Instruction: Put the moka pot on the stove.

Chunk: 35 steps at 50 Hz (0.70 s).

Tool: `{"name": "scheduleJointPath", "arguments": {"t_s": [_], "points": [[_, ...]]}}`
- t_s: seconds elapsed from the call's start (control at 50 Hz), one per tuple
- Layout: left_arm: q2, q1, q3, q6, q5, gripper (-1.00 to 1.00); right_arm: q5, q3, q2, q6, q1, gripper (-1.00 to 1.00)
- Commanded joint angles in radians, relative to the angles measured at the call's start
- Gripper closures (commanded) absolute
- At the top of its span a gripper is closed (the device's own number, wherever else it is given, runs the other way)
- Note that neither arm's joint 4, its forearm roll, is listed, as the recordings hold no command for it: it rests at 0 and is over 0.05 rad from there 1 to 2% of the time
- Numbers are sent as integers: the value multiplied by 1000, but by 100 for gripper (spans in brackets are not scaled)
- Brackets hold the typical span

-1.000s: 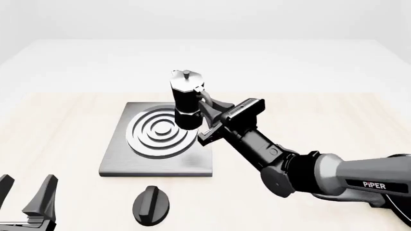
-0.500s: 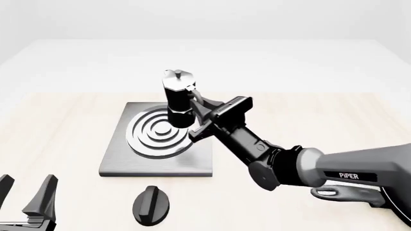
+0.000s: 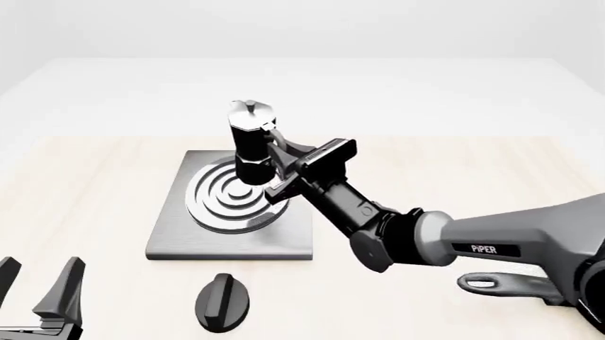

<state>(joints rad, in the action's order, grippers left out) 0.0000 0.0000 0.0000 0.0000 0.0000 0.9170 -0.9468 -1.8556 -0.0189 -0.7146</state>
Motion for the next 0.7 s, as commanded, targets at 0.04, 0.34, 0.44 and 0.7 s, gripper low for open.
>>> {"name": "scheduleJointPath", "arguments": {"t_s": [0.04,0.34,0.44,0.7], "points": [[0,0,0,0,0,-100,-4,-56,-35,5,-5,100],[0,0,0,0,0,-100,-11,-112,-88,8,-4,100],[0,0,0,0,0,-100,-9,-128,-113,11,-14,100],[0,0,0,0,0,-100,-14,-170,-153,17,-19,100]]}}
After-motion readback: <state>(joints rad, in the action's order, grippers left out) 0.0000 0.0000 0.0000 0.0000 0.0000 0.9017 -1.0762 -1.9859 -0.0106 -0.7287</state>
